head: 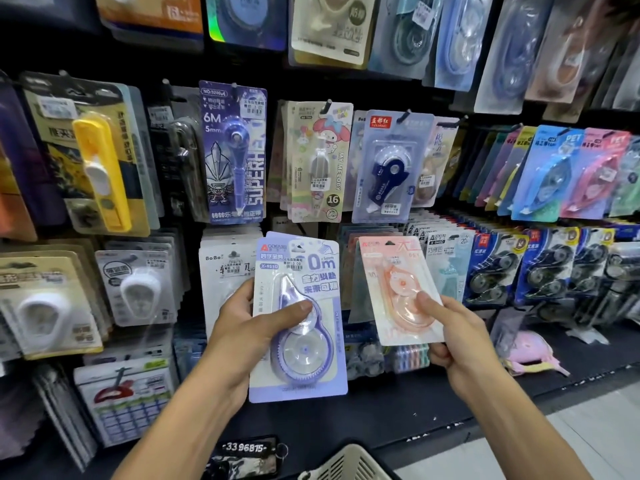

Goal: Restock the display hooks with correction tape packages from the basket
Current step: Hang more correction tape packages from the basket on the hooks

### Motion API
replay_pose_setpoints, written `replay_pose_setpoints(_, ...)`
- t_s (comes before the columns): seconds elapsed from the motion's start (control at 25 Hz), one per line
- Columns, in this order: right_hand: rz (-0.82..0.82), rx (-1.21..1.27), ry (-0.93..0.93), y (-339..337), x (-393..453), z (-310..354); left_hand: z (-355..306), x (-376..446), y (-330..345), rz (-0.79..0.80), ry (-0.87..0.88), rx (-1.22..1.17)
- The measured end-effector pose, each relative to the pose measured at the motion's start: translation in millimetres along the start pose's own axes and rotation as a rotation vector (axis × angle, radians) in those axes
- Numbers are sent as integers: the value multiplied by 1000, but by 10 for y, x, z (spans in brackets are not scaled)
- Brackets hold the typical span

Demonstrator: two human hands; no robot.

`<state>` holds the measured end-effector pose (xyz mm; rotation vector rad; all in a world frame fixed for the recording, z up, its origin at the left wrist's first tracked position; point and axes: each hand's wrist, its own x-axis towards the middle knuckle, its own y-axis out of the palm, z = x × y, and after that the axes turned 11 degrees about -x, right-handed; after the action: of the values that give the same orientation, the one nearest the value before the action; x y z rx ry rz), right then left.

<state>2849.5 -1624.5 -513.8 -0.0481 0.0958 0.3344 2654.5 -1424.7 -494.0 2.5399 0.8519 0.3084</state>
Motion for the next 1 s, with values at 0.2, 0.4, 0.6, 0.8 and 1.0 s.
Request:
replay_pose_setpoints(0.2,25,19,98,52,7,-31,10,14,7,-23,2,2)
replay_pose_setpoints(0.4,217,-170,-221,410,-455,11,100,20,120,-65,55,46)
replay_pose_setpoints(0.6,329,-16,-256,643,-591,6,123,30,190,7,32,62)
replay_pose_setpoints(0.8,-14,-34,-147,273,-208,116,35,56,94,-70,52,103)
replay_pose_setpoints(1.0,-87,-213,-144,64,40,16,5,81,75,-153,42,81)
